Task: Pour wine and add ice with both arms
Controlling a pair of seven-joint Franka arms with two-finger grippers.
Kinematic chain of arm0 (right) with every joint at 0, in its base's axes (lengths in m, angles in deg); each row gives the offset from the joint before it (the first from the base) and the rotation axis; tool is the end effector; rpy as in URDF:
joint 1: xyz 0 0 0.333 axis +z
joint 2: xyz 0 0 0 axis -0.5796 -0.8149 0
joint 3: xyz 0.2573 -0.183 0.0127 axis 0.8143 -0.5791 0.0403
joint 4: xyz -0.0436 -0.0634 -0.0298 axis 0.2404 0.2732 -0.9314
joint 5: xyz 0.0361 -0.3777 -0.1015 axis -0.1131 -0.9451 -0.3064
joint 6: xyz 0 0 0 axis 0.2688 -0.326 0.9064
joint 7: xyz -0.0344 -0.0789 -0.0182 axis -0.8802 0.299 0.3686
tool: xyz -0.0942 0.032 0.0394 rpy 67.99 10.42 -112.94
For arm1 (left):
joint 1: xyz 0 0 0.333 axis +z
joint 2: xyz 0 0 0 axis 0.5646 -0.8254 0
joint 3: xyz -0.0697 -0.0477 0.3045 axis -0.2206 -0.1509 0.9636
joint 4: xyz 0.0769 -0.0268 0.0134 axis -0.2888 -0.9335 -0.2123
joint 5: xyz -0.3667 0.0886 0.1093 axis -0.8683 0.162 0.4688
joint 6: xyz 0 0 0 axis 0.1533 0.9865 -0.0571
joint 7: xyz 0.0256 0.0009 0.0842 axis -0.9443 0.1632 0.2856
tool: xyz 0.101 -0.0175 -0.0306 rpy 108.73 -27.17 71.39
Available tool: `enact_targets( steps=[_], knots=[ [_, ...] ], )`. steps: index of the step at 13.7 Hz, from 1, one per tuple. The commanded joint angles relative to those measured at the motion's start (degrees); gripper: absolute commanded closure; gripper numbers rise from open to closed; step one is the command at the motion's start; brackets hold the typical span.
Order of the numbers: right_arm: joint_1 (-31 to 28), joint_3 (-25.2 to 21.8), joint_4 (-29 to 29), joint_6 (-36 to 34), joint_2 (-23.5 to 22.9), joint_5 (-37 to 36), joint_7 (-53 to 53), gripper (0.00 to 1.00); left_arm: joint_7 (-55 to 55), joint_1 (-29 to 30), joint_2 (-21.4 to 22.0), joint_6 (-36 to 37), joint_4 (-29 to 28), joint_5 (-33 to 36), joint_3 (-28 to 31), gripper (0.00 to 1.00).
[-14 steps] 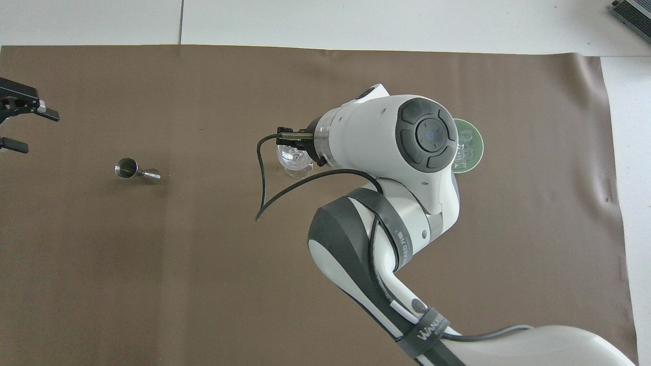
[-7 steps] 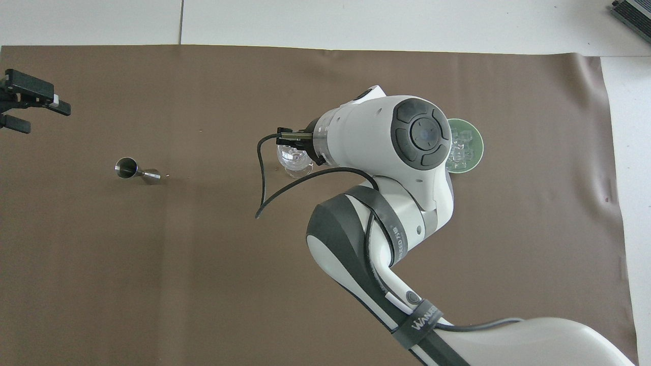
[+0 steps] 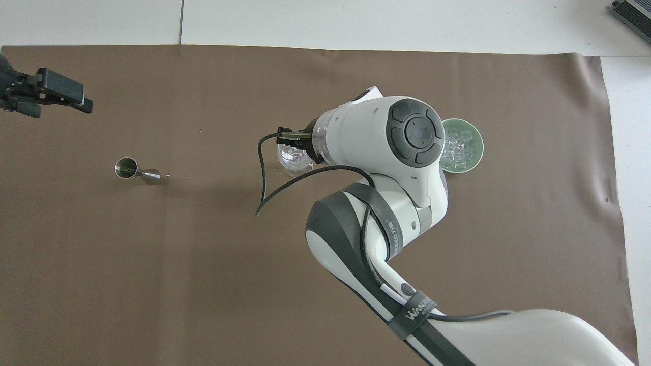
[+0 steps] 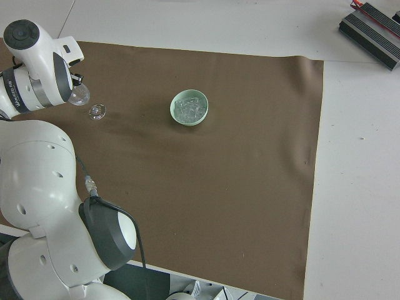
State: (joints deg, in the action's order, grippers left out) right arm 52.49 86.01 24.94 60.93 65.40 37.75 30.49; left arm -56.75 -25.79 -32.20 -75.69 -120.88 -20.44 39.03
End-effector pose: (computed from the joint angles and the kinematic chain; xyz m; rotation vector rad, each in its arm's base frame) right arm 0.5983 0.3727 0.4799 -2.7087 0.1124 -0.3032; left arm 0.6341 -0.0350 0.6220 3.0223 -0.0838 0.0360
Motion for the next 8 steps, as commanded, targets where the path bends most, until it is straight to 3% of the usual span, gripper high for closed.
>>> enact_targets(
  steps=[1, 3, 5, 8],
  knots=[
    [0.15, 0.17, 0.29, 1.28, -0.12, -0.67, 1.28, 0.92, -0.68, -2.17, 4.20, -0.65, -4.07, 4.05, 0.64, 0.00],
    [0.15, 0.17, 0.29, 1.28, -0.12, -0.67, 1.37, 0.76, -0.77, -2.17, 9.20, -3.44, -11.53, 4.15, 0.55, 0.00],
    [0.15, 0.17, 0.29, 1.28, -0.12, -0.67, 1.72, 0.70, -0.85, -2.08, 14.48, -7.14, -19.53, 3.97, 0.55, 0.00],
    [0.24, 0.17, 0.29, 1.28, -0.12, -0.67, 1.72, 0.65, -1.20, -2.00, 16.17, -6.63, -21.85, 3.88, 0.55, 0.00]
  ],
)
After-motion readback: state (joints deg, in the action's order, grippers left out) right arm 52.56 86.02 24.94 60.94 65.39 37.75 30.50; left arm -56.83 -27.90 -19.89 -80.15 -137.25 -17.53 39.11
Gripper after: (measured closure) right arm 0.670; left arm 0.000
